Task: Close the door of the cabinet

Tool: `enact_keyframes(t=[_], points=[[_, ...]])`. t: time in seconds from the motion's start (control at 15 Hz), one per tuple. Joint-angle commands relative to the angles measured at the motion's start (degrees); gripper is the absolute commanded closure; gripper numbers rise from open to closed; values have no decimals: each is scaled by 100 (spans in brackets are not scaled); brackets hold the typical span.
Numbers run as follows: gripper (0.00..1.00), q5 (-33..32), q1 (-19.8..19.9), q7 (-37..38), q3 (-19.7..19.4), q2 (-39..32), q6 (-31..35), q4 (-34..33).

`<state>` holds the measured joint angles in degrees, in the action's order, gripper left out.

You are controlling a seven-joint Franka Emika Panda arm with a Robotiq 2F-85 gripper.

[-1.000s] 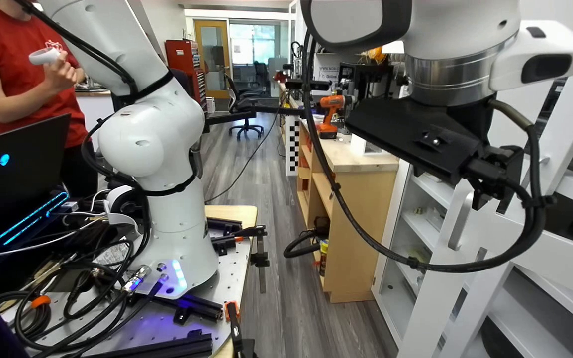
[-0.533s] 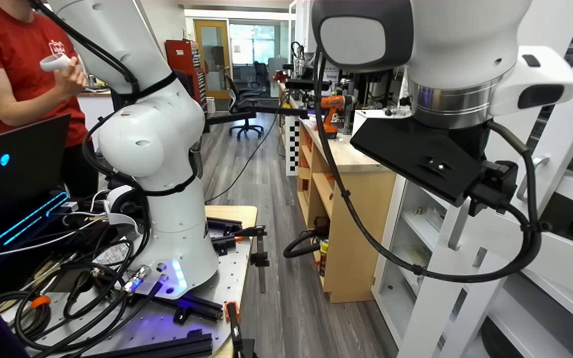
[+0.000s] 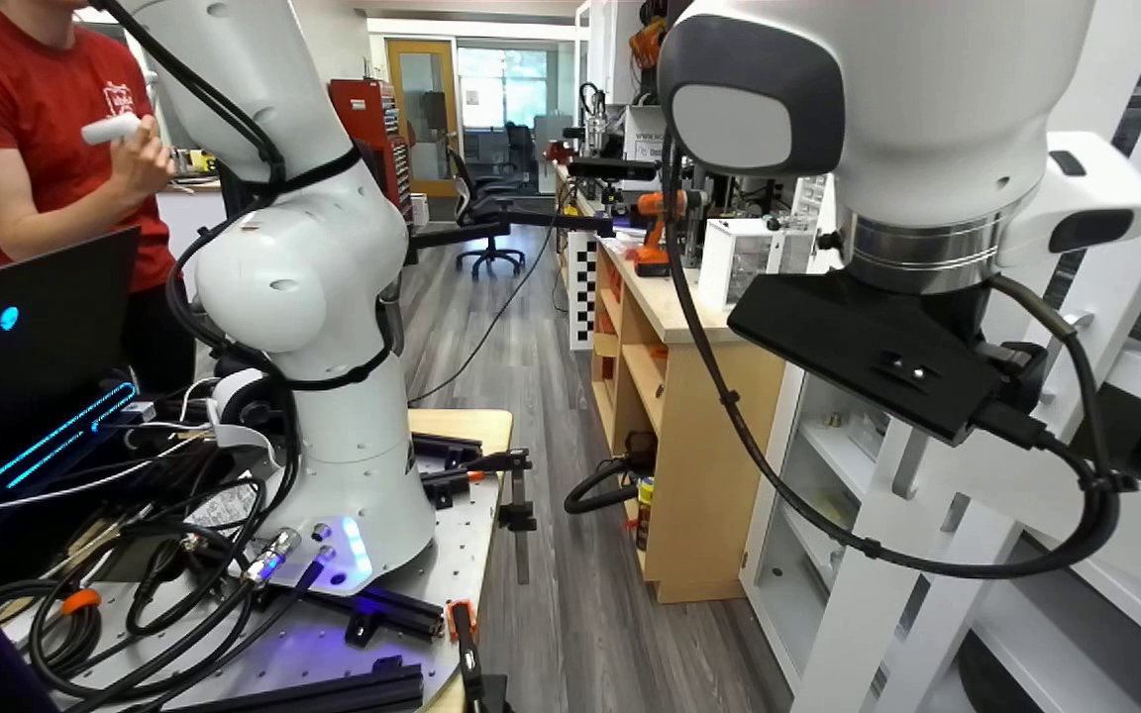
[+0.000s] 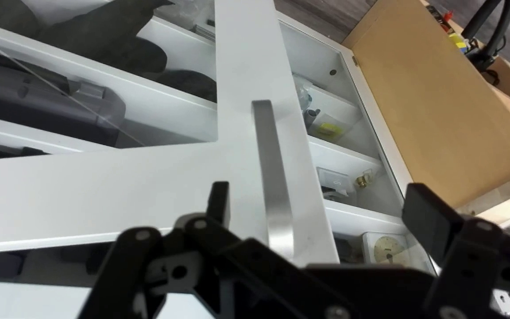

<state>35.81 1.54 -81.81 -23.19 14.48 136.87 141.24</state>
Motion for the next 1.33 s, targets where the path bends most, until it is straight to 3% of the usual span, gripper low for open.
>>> enact_keyframes(t=[0.0,0.2,0.33,1.0,1.2,1.27], points=[[0,189,120,-576,149,-249,342,-190],[0,298,136,-836,191,-350,448,-244],[28,410,171,-912,204,-399,394,-277],[92,652,402,-1085,285,-267,232,-264],[99,693,402,-1078,323,-276,124,-283],[96,706,399,-1083,332,-269,108,-279]])
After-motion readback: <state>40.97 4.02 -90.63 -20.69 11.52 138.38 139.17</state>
